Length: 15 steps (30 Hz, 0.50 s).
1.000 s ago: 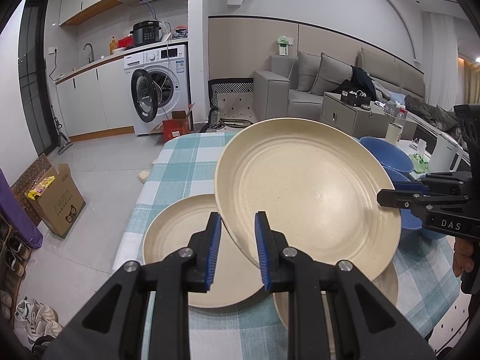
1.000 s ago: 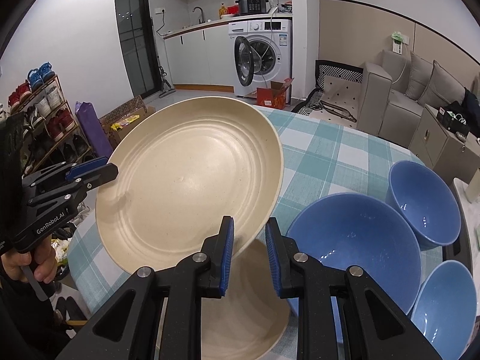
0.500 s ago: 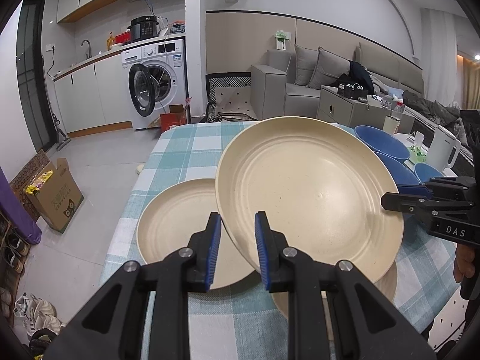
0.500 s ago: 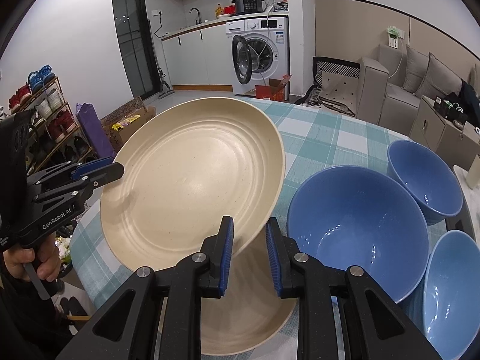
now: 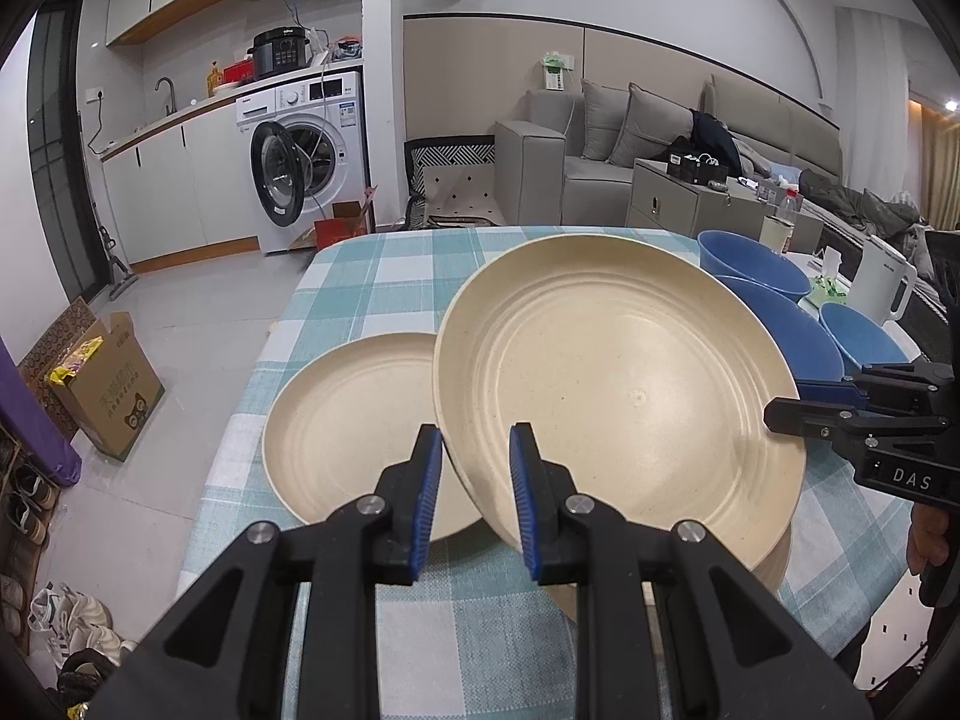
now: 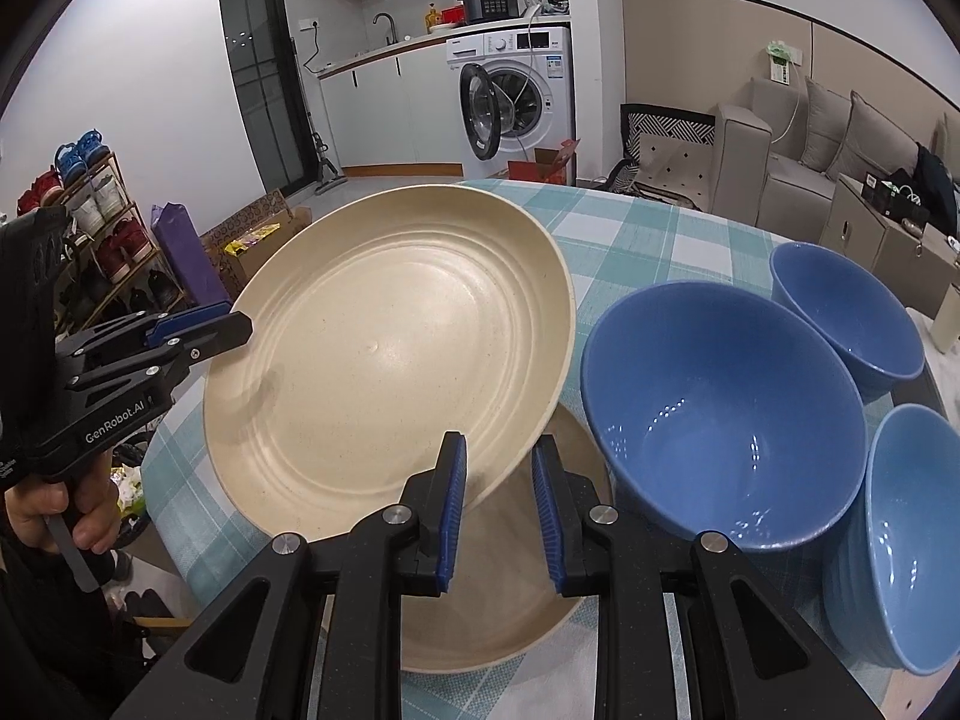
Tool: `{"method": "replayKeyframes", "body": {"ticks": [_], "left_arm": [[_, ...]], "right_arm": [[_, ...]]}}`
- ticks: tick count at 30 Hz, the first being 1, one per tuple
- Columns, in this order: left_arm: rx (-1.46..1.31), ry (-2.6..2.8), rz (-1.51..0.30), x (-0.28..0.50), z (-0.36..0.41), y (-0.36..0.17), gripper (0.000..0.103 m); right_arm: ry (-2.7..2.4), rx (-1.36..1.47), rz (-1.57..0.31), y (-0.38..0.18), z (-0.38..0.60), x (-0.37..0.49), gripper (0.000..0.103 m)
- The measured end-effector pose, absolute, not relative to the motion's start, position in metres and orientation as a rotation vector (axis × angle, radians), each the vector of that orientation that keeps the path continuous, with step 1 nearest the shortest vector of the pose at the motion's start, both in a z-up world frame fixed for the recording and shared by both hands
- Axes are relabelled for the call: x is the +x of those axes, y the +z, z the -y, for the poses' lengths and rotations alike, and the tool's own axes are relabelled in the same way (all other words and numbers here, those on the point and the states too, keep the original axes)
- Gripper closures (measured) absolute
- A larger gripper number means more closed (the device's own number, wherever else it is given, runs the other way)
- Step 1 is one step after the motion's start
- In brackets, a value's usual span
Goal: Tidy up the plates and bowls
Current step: 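Lower the held cream plate onto the cloth beside another cream plate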
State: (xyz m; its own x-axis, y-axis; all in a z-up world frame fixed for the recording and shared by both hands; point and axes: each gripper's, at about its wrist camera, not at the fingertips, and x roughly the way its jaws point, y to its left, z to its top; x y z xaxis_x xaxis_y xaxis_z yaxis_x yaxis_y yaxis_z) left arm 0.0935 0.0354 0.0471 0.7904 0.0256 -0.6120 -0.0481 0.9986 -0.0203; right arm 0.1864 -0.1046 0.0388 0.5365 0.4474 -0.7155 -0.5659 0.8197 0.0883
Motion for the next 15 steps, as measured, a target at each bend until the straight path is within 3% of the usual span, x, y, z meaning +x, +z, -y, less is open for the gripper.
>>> {"method": "replayKeyframes", "body": {"ticks": [15], "left_arm": [[-0.009, 0.032, -0.690, 0.086, -0.023, 0.031, 0.082]], "right_arm": [[0.602, -0.148, -0.820, 0.031, 0.114, 0.176, 0.080]]}}
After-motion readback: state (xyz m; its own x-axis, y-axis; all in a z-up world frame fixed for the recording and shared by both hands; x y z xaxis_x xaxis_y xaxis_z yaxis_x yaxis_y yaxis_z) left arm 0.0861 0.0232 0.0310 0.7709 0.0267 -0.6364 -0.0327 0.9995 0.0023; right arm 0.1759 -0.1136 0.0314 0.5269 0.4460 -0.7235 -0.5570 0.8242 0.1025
